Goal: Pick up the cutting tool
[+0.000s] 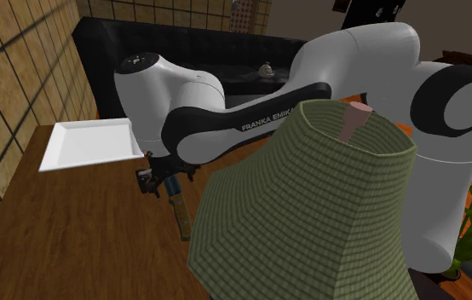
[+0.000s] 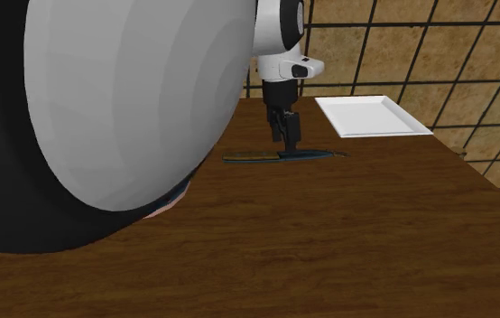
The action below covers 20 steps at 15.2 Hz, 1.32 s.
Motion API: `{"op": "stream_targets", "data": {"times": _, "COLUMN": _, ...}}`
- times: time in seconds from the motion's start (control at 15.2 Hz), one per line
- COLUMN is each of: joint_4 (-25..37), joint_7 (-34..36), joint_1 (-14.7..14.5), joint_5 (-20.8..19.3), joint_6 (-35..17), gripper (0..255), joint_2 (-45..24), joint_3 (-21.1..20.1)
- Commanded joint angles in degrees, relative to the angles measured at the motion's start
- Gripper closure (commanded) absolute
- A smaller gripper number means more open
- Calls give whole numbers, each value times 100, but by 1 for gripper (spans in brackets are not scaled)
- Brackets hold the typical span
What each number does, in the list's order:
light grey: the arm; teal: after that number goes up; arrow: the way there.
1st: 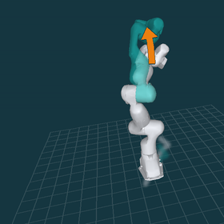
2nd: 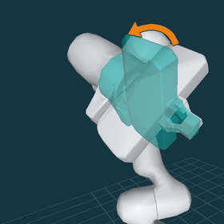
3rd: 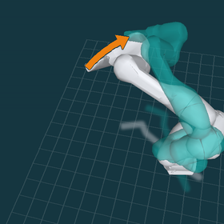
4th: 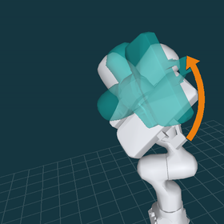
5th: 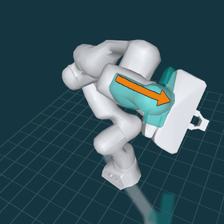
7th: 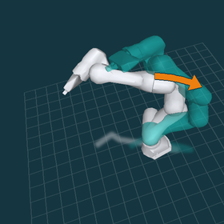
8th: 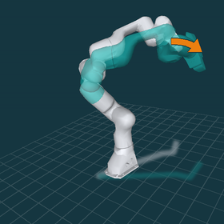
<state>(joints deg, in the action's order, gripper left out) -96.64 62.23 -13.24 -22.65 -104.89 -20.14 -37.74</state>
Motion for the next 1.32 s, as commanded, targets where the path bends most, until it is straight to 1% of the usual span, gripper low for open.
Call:
{"op": "stream_targets", "data": {"times": 0.0, "joint_4": -92, "joint_7": 40, "joint_1": -1, "joint_5": -44, "joint_6": -127, "gripper": 0, "joint_2": -49, "joint_3": 19}}
{"op": "stream_targets", "data": {"times": 0.26, "joint_4": -162, "joint_7": 76, "joint_1": -5, "joint_5": -79, "joint_6": -225, "gripper": 0, "joint_2": -90, "joint_3": 34}}
{"op": "stream_targets", "data": {"times": 0.33, "joint_4": -161, "joint_7": 75, "joint_1": -5, "joint_5": -78, "joint_6": -223, "gripper": 255, "joint_2": -89, "joint_3": 34}}
{"op": "stream_targets", "data": {"times": 0.92, "joint_4": -162, "joint_7": 76, "joint_1": -5, "joint_5": -79, "joint_6": -225, "gripper": 255, "joint_2": -90, "joint_3": 34}}
{"op": "stream_targets", "data": {"times": 1.25, "joint_4": 73, "joint_7": -34, "joint_1": 5, "joint_5": 25, "joint_6": 91, "gripper": 255, "joint_2": 31, "joint_3": -10}}
